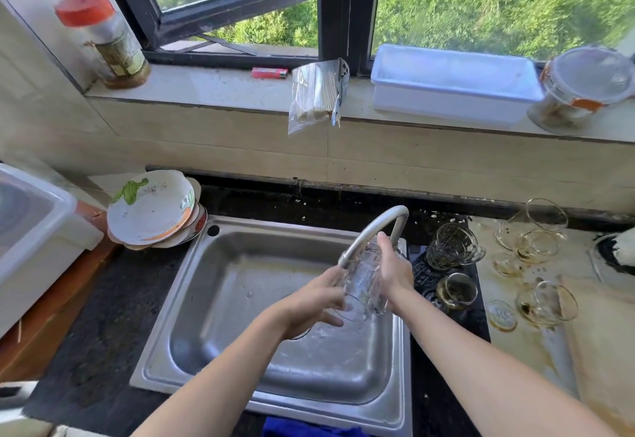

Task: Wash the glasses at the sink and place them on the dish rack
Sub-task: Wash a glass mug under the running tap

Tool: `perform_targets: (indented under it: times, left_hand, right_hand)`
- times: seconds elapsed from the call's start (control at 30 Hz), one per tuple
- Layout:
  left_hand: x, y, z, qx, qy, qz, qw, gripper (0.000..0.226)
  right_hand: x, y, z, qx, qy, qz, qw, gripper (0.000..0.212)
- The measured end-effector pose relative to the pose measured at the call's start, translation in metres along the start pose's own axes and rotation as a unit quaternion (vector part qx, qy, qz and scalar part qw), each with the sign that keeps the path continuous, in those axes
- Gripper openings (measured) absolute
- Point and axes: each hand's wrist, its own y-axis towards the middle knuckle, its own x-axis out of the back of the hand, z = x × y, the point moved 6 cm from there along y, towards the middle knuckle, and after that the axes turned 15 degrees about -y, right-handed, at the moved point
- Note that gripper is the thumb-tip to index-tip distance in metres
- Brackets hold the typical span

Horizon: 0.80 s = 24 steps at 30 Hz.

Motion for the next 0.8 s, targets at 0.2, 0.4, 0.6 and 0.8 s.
perform_targets:
  times: [0.2,0.4,0.6,0.8]
  left_hand:
    - [0.023,0.02,0.035,0.072,-0.165,-0.199,0.963,0.048]
    - [0.049,0.023,0.052,0.002,-0.37,-0.36,0.856,0.013]
    - [0.035,0.02,0.062,0.146,-0.37,-0.313,0.863,0.03]
    - [0.057,0.01,0.052,0.094,-0.27,-0.417,0.863,0.021]
  right_hand:
    - [-0.005,-0.026,0.027,0.178,-0.12,-0.046,0.976,0.064]
    - [-0.021,-0.021,0.017,0.093,-0.044,0.074,0.992,0.054]
    - [-0.027,-0.03,0.017,0.197,-0.042,0.011,0.979,0.045]
    - [-0.038,-0.033,0.013,0.19,-0.151,0.114,0.963,0.058]
